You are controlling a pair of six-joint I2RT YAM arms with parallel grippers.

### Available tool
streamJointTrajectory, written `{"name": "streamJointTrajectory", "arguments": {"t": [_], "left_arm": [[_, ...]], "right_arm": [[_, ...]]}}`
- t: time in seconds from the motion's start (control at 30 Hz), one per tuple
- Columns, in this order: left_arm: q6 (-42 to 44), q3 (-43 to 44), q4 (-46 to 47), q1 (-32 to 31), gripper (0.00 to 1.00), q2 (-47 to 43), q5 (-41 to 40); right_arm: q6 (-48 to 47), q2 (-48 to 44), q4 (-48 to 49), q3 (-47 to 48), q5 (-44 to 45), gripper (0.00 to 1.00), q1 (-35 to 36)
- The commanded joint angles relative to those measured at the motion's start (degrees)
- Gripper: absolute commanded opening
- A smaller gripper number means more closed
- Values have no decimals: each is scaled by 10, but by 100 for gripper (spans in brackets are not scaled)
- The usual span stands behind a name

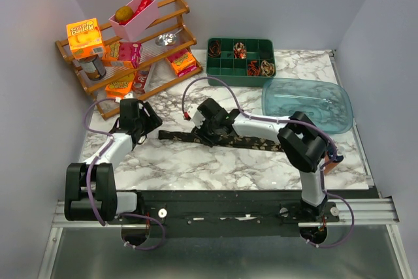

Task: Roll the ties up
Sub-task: Roll the tie at the center of the board.

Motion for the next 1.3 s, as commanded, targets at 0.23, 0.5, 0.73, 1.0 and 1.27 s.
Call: {"name": "streamJointTrajectory", "arguments": {"t": [0.23,0.5,0.73,1.0,1.27], "left_arm": [[0,-10,17,3,75,-13,10],[-4,-23,26,4,75,-14,16],[-2,-32,26,3,75,-30,10],[2,-48,51,3,74,-32,10],[-14,-72,80,3,70,-29,65]], "right_arm": [[14,-75,-62,-81,11,62,4],[37,-169,-37,-70,-46,77,4],[53,-176,-34,-51,-85,88,3],[98,-216,27,-90,-123,100,3],[161,-185,29,-57,-101,100,3]]}}
